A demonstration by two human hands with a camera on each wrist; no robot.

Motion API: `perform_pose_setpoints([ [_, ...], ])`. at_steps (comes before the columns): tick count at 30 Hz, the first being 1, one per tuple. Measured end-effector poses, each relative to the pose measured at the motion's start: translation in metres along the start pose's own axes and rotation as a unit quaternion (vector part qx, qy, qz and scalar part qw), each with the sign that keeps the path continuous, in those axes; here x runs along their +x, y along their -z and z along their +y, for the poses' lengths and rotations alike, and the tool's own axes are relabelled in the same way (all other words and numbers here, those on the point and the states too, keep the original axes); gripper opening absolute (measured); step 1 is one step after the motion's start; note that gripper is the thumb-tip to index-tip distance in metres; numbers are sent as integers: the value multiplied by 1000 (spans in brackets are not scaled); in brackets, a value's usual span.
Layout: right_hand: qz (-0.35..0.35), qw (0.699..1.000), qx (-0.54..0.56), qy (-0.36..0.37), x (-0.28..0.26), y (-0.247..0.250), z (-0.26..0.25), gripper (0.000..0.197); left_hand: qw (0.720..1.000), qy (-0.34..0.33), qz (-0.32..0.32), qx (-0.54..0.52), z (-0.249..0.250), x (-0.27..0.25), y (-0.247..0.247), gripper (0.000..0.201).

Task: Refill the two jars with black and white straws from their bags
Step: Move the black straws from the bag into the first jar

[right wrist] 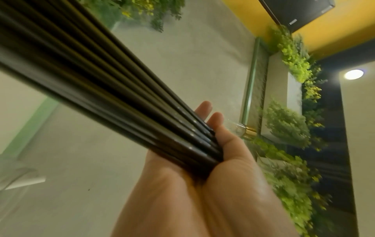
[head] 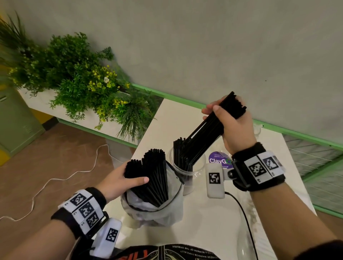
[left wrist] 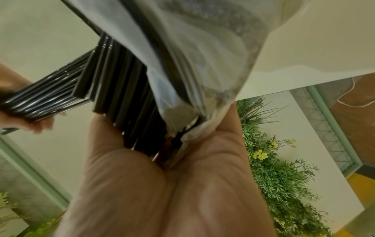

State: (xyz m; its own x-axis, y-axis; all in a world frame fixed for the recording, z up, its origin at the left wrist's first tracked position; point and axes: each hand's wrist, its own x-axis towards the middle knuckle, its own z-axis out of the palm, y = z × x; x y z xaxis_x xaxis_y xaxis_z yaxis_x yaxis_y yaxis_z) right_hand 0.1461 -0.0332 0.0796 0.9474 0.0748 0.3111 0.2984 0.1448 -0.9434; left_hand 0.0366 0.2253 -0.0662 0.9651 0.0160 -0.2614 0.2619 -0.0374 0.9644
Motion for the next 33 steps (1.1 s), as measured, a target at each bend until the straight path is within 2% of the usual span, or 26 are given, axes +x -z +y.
perform_pose_setpoints([
  [3, -15, 999, -24, -17, 2, 0, 20, 10, 1000, 1, -1, 0, 0, 0, 0, 90],
  [7, -49, 997, -31, -53, -3, -3, 42, 13, 1000, 2, -7, 2, 2, -2, -1, 64],
  [10, -65, 992, -28, -106, -15, -4, 67, 16, 1000, 4, 2, 7, 5, -2, -3, 51],
  [11, -71, 990, -36, -120, -20, -4, 77, 17, 1000, 2, 1, 4, 5, -2, -3, 53],
  [15, -82, 978, -128, -144, -35, -6, 108, 20, 1000, -5, -3, -5, 3, 1, -2, 92],
  [18, -63, 974, -172, -130, -38, -6, 118, 28, 1000, -7, -3, -14, 2, 3, -1, 95],
  [20, -76, 967, -225, -92, -38, -5, 122, 32, 1000, -7, -4, -15, 2, 3, -1, 94],
  [22, -113, 949, -293, -23, -39, -5, 123, 38, 1000, -8, -10, -11, 3, 3, -1, 93],
  [24, -163, 917, -361, 47, -40, -5, 124, 38, 1000, -8, -15, -9, 4, 2, -1, 89],
  [27, -219, 867, -438, 90, -38, -3, 128, 26, 1000, -1, -16, -11, 6, 1, -2, 67],
  [28, -235, 850, -462, 91, -36, -2, 130, 26, 1000, -3, -17, -12, 7, 1, -2, 67],
  [31, -266, 813, -506, 111, -28, -5, 133, 25, 1000, -9, -12, -5, 5, 2, -1, 89],
  [33, -259, 766, -561, 178, -23, -7, 136, 23, 1000, -9, -9, -2, 4, 2, 0, 94],
])
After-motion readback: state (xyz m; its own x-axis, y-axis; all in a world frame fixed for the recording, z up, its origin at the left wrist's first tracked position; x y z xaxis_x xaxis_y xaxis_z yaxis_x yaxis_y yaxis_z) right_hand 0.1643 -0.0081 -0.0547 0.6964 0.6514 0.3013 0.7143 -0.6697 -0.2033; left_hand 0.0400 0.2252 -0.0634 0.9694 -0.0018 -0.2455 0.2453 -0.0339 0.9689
